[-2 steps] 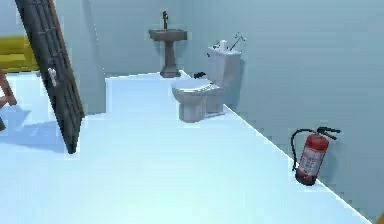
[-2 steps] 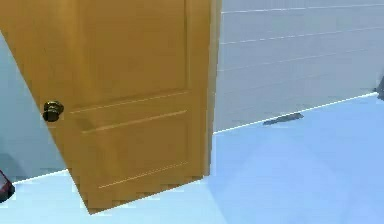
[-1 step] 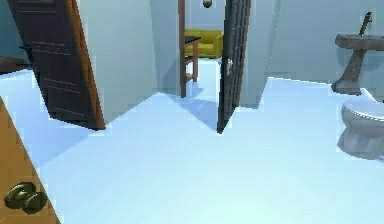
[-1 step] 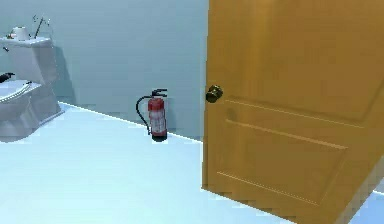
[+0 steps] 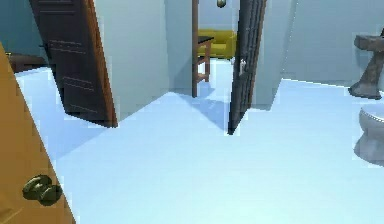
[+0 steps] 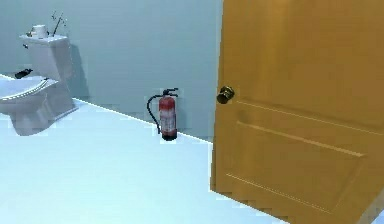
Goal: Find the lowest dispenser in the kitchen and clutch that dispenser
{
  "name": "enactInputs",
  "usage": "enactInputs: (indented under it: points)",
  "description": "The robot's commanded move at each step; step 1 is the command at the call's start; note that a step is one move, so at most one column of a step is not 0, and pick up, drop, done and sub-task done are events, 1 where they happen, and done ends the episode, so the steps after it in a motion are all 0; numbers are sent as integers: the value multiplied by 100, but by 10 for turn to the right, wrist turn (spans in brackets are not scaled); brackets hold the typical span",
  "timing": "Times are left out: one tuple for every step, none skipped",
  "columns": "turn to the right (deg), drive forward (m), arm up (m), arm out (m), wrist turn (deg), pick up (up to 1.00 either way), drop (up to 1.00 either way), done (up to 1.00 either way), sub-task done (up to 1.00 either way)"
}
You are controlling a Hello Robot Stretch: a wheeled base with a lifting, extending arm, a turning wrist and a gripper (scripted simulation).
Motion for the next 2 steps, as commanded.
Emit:
enactInputs:
  points:
    - [0,10,0,0,0,0,0,0,0]
    - [0,100,0,0,0,0,0,0,0]
